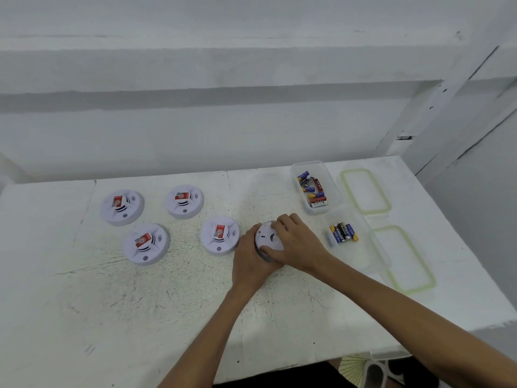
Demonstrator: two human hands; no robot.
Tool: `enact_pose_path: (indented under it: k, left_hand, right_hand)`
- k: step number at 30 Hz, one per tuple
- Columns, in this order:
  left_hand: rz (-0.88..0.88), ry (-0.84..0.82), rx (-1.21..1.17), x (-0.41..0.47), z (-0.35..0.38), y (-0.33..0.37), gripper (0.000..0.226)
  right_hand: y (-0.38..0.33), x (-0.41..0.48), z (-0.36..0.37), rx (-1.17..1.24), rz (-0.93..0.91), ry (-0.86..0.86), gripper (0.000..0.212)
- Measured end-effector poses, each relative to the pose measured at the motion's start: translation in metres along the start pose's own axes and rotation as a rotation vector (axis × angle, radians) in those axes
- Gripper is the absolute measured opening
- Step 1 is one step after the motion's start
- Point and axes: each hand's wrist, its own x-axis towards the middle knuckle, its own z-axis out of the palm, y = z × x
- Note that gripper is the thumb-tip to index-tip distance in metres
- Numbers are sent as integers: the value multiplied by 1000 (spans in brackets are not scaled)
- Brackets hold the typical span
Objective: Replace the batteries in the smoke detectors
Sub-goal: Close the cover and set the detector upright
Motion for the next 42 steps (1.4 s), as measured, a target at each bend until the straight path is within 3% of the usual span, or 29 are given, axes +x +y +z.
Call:
enact_pose_path:
  k: [13, 19, 24, 30, 37, 42]
  left_hand:
    - [-60, -3, 51, -2, 1, 4, 107]
    - [-20, -15, 48, -1, -4, 11, 80]
    - [10, -100, 87, 2, -3, 9, 114]
    - [-22, -119, 99, 0, -3, 12, 117]
    - [-50, -106, 103, 0, -3, 11, 122]
    - [-56, -101, 100, -1, 0, 6, 123]
  right_hand:
    - [-9, 2, 5, -59, 84, -34, 69]
    - [6, 7, -8, 106, 36, -163, 67]
    - [15, 7, -17, 9, 41, -128, 74]
    - [12, 0, -2, 5, 66, -18, 79]
    - [5, -4, 5, 26, 113, -51, 93]
    - [-4, -5, 8, -8, 171, 11, 87]
